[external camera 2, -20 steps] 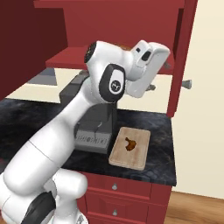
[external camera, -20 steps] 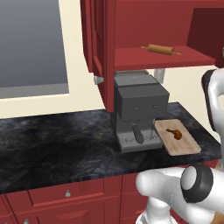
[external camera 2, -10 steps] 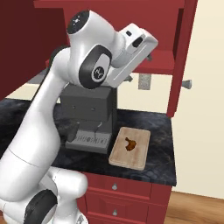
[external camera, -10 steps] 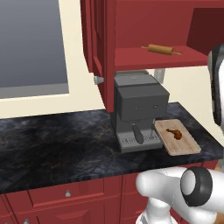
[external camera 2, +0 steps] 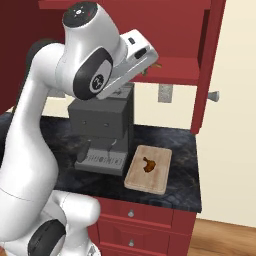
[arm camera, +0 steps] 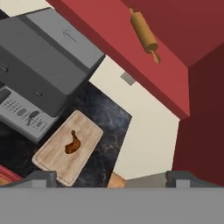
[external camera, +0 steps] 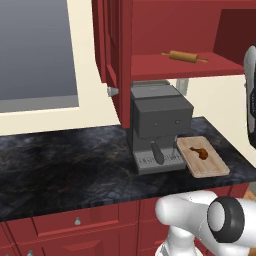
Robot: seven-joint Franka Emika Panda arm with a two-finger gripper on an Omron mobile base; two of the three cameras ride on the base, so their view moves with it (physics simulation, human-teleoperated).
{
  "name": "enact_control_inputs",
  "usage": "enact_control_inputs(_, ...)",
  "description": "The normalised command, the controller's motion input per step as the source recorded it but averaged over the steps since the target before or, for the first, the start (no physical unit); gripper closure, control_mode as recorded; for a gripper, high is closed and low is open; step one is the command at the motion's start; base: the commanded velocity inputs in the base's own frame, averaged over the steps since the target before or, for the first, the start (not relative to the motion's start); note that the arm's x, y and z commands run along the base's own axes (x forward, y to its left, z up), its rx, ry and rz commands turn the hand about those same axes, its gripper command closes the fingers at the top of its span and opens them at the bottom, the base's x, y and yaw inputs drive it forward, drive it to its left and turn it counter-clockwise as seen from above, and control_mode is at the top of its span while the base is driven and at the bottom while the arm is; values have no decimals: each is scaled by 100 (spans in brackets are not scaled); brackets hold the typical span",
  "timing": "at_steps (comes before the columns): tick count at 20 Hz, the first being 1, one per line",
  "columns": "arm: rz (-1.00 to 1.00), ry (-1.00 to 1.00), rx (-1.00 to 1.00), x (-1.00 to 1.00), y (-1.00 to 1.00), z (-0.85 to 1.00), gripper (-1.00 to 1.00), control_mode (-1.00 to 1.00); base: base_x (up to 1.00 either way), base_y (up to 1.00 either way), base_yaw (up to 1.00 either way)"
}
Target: Open the cabinet, retrieve the rolling pin, and place it next to the meat on the cutting board to prepare for tenderizing.
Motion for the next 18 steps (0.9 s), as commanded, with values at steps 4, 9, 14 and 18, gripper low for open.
enact_control_inputs(4,6,0,18,7,31,0,-100,-100,0,0,0)
enact_control_inputs(9,0,-3,16,32,1,0,-100,-100,0,0,0)
enact_control_inputs(14,0,-8,14,35,0,0,-100,-100,0,0,0)
enact_control_inputs(18,0,-12,9,31,0,0,-100,-100,0,0,0)
